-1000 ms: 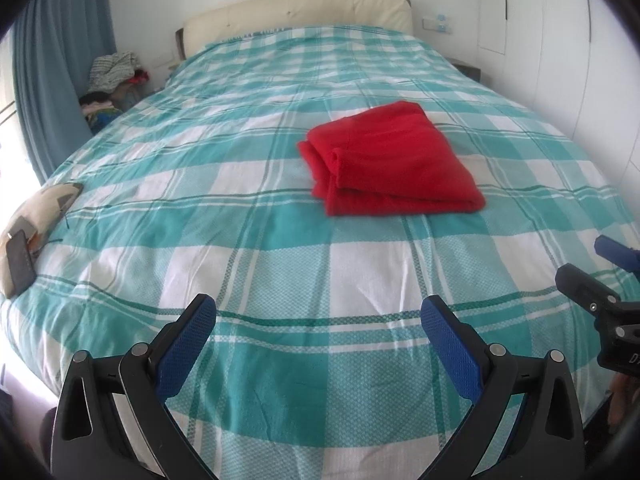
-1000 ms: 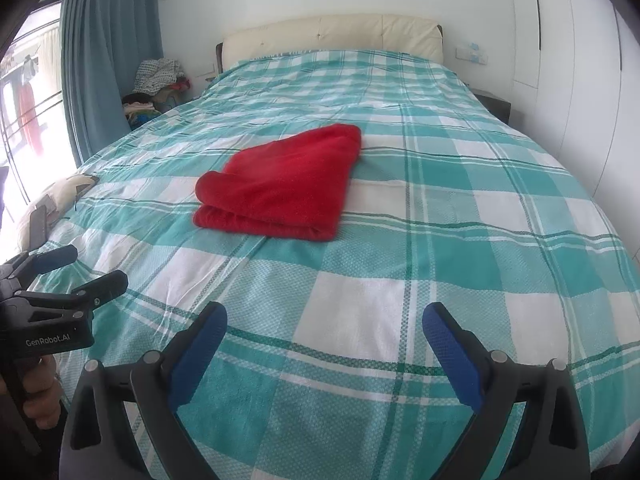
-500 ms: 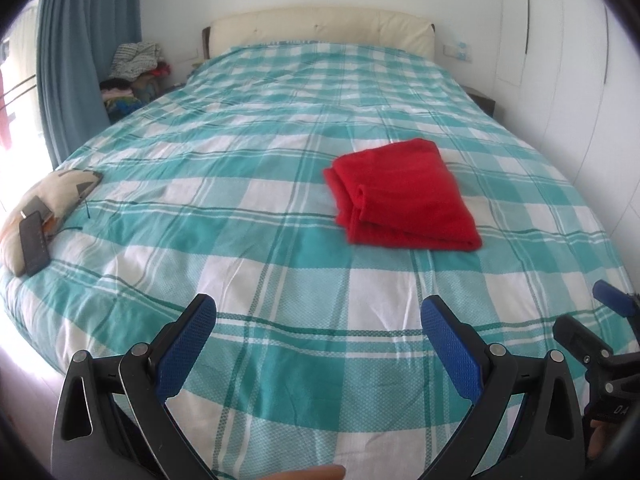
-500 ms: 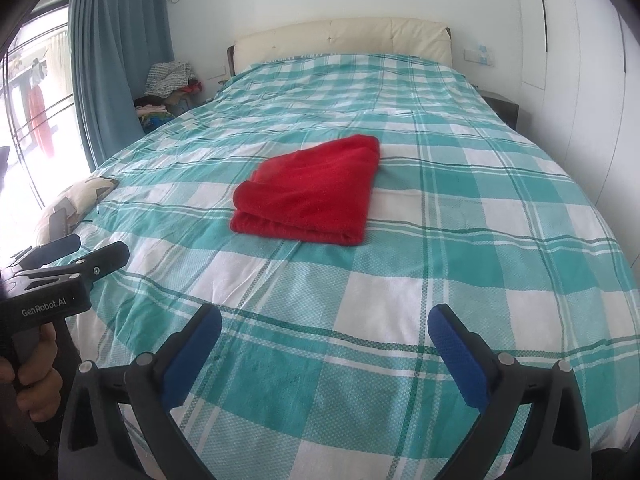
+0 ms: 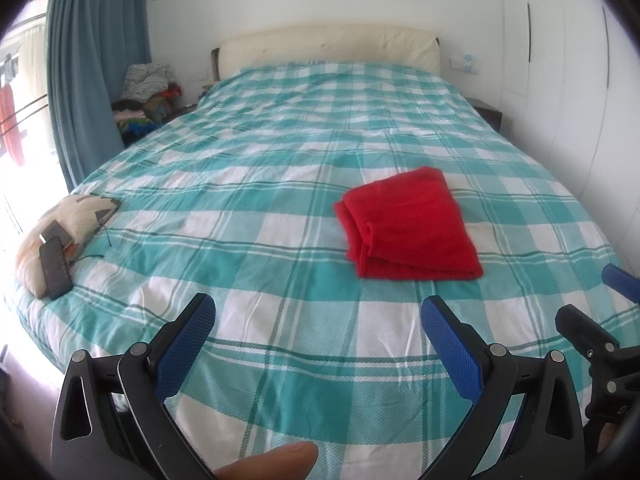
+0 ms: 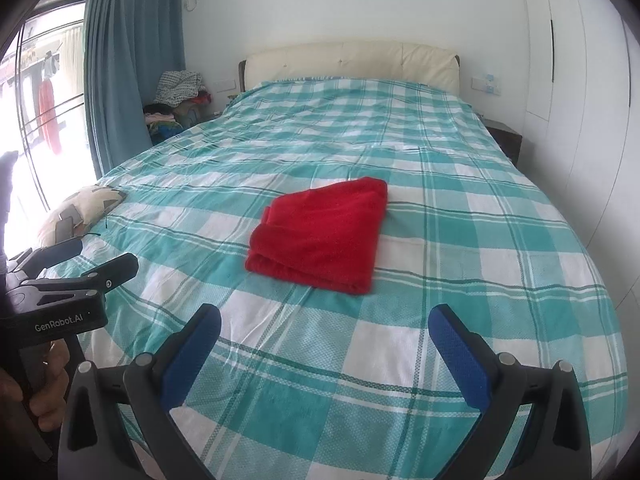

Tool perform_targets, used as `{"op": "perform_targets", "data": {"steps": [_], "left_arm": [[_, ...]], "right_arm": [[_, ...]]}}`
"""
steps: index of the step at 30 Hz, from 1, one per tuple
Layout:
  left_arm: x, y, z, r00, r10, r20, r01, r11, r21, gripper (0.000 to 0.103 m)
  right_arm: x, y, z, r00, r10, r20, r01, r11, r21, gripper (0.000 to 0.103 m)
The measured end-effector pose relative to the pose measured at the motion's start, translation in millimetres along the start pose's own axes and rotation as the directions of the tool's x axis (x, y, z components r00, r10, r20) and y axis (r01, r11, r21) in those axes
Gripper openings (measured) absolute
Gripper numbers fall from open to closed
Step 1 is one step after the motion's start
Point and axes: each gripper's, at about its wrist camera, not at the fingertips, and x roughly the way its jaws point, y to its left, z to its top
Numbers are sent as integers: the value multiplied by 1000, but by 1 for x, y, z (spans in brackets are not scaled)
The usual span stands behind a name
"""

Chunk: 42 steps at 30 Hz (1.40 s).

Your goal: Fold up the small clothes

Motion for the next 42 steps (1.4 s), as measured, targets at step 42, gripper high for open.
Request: {"op": "perform_targets", "data": {"steps": [42], "left_arm": [[-33,-15,-20,995,52,-81,-48,997,55,103]], "right_arm": [[-34,15,-10,995,18,-100,-20,1000,-15,102]]}}
